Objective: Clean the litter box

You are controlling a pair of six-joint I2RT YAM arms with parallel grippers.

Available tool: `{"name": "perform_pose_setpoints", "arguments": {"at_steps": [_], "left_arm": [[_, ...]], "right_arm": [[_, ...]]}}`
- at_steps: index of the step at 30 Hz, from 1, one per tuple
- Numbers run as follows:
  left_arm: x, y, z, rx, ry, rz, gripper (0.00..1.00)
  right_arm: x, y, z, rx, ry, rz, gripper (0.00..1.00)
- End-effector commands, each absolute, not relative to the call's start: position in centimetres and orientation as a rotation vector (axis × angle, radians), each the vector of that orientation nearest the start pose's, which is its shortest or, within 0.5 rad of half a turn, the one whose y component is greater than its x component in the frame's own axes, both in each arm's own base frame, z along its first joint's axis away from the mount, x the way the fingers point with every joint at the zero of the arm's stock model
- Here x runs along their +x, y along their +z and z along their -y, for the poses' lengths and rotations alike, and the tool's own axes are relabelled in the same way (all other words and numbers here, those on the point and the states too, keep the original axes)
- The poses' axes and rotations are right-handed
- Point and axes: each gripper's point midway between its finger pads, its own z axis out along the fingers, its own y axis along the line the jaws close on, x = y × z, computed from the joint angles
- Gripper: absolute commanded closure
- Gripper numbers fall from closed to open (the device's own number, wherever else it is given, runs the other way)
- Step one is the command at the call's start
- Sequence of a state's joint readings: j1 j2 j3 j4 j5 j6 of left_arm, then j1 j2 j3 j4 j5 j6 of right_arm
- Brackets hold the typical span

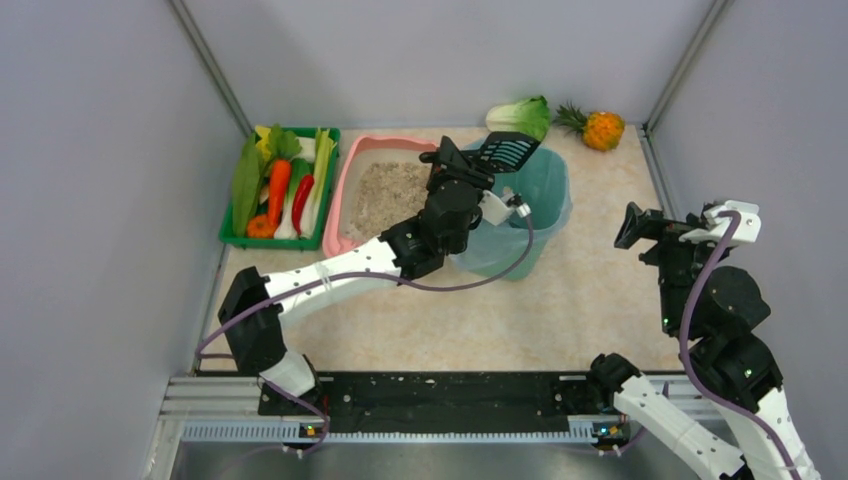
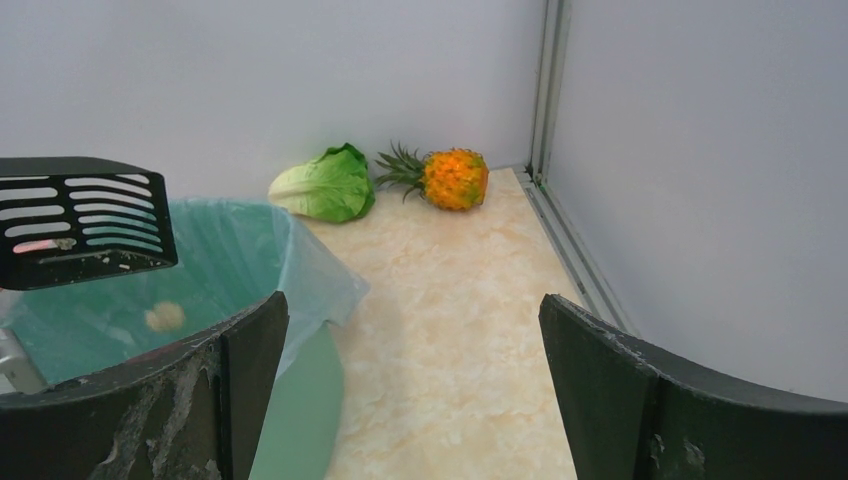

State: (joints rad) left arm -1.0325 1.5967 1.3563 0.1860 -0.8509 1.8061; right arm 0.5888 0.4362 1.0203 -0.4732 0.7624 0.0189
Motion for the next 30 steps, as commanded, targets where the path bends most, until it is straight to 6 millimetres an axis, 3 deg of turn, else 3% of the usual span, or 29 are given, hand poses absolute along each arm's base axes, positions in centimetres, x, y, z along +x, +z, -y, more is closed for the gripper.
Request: {"name": "perform_pose_setpoints", "arguments": {"at_steps": [1, 3, 5, 9, 12, 17, 21, 24, 27, 30], "left_arm": [[34.8, 39.2, 29.5, 1.443, 1.206, -0.936, 1.00], [34.3, 39.8, 29.9, 1.405, 1.184, -0.926, 1.00], [35.6, 39.7, 28.1, 1.409, 1.240, -1.005, 1.00], [34.7, 39.9, 29.8, 1.397, 1.191, -0.961, 1.00], [36.1, 39.5, 28.0, 1.380, 1.209, -1.045, 1.00], [36.0, 38.5, 27.3, 1.367, 1.129, -1.155, 1.00], [36.0, 39.5, 26.4, 1.331, 1.196, -1.155, 1.00], [34.7, 39.1, 28.6, 1.390, 1.173, -1.065, 1.00], [35.3, 39.6, 27.3, 1.352, 1.220, -1.117, 1.00], [34.5, 39.6, 28.3, 1.352, 1.175, -1.082, 1.00]], "right_arm": [[19.5, 39.6, 1.3, 0.212, -0.041, -1.449, 0.03], [19.4, 39.7, 1.4, 0.211, -0.042, -1.448, 0.04], [19.2, 39.7, 1.7, 0.218, -0.046, -1.446, 0.04], [18.7, 39.5, 2.0, 0.231, -0.041, -1.437, 0.04], [18.6, 39.5, 2.1, 0.238, -0.035, -1.437, 0.03], [18.9, 39.9, 1.2, 0.205, -0.004, -1.441, 0.04], [19.4, 40.0, 0.8, 0.193, -0.001, -1.452, 0.04], [19.8, 39.9, 0.4, 0.183, 0.000, -1.459, 0.03], [20.2, 40.0, 0.0, 0.177, 0.003, -1.464, 0.04], [20.3, 40.0, -0.1, 0.173, 0.003, -1.463, 0.04]]}}
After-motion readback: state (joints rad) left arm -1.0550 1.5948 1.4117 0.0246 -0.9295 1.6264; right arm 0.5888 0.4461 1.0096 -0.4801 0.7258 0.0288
